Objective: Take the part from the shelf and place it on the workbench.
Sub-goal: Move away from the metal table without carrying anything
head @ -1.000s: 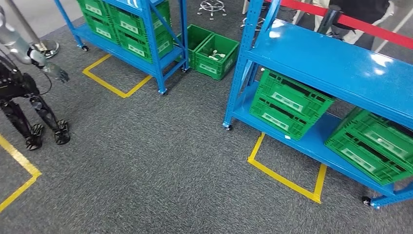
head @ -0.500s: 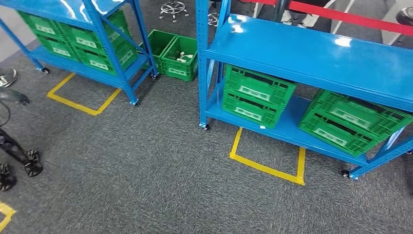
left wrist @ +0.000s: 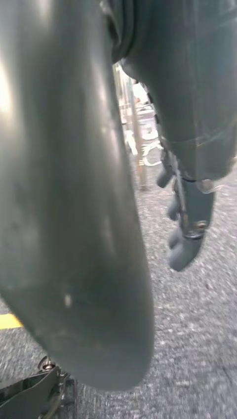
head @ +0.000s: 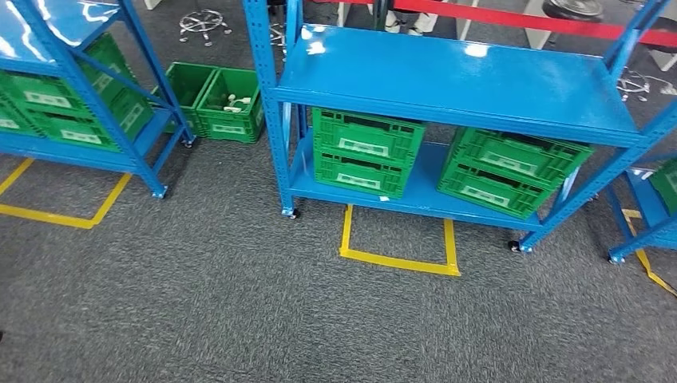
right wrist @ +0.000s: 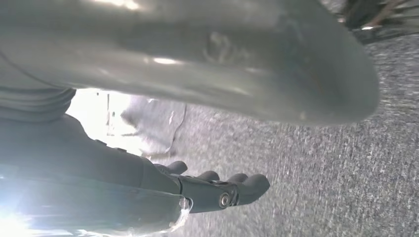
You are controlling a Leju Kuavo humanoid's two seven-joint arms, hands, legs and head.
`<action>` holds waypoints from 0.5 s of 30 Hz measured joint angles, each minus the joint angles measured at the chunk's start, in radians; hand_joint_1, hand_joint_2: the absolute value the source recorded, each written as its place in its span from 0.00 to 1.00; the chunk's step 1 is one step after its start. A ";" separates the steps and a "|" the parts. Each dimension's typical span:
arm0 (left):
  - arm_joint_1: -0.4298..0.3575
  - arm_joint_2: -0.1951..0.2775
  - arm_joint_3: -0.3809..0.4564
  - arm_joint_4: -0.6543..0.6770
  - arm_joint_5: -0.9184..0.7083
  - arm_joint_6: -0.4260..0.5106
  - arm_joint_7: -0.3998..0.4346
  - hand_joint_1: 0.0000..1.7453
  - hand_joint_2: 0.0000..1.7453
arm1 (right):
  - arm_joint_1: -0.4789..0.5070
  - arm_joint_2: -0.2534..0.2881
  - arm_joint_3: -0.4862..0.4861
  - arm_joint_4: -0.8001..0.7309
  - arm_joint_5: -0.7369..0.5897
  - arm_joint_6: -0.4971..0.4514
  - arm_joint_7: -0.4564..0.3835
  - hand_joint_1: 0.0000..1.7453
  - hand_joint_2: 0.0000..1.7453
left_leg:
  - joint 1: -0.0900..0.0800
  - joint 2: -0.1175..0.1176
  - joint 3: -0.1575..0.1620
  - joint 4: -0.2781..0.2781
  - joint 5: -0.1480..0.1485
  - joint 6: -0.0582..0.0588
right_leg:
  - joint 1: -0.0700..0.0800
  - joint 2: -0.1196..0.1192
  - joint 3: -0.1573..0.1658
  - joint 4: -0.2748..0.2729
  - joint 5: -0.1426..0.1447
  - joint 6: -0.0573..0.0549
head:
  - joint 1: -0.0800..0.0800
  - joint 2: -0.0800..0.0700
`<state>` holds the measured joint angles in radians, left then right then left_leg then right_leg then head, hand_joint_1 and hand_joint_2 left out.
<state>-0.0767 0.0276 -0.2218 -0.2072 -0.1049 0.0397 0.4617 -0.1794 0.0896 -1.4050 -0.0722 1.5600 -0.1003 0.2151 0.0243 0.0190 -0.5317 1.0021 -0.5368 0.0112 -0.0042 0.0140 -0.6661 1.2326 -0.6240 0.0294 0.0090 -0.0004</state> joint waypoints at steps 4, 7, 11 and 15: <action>-0.003 -0.001 0.000 0.000 0.000 0.000 0.001 0.00 0.00 | 0.012 0.002 -0.006 0.000 0.001 0.000 -0.001 0.00 0.00 | 0.001 0.053 0.020 0.000 -0.018 -0.008 | -0.006 -0.031 0.022 -0.063 0.082 0.001 | 0.000 0.000; -0.006 -0.001 0.000 0.000 0.000 0.000 0.001 0.00 0.00 | 0.008 0.002 -0.008 -0.001 0.001 0.000 -0.001 0.00 0.00 | -0.004 0.079 0.033 0.000 -0.032 -0.023 | 0.007 -0.091 0.091 -0.208 0.132 -0.015 | 0.001 0.000; -0.010 -0.001 0.000 -0.001 0.000 0.000 0.001 0.00 0.00 | 0.007 0.002 -0.008 -0.001 0.001 0.000 -0.001 0.00 0.00 | -0.002 0.069 0.051 -0.001 -0.052 -0.045 | 0.008 -0.064 0.100 -0.227 0.127 -0.039 | -0.001 0.000; -0.006 -0.002 -0.001 -0.001 0.001 -0.001 0.000 0.00 0.00 | 0.001 0.002 -0.009 -0.001 0.002 0.000 -0.005 0.00 0.00 | 0.000 -0.025 -0.053 0.203 -0.149 -0.050 | 0.005 -0.024 0.111 -0.234 0.126 -0.059 | -0.015 0.000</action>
<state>-0.0827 0.0254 -0.2224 -0.2083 -0.1035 0.0390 0.4621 -0.1780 0.0920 -1.4137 -0.0729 1.5624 -0.1004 0.2096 0.0246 -0.0059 -0.5846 1.2052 -0.6854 -0.0383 0.0008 -0.0101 -0.5549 0.9984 -0.4985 -0.0295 -0.0056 -0.0004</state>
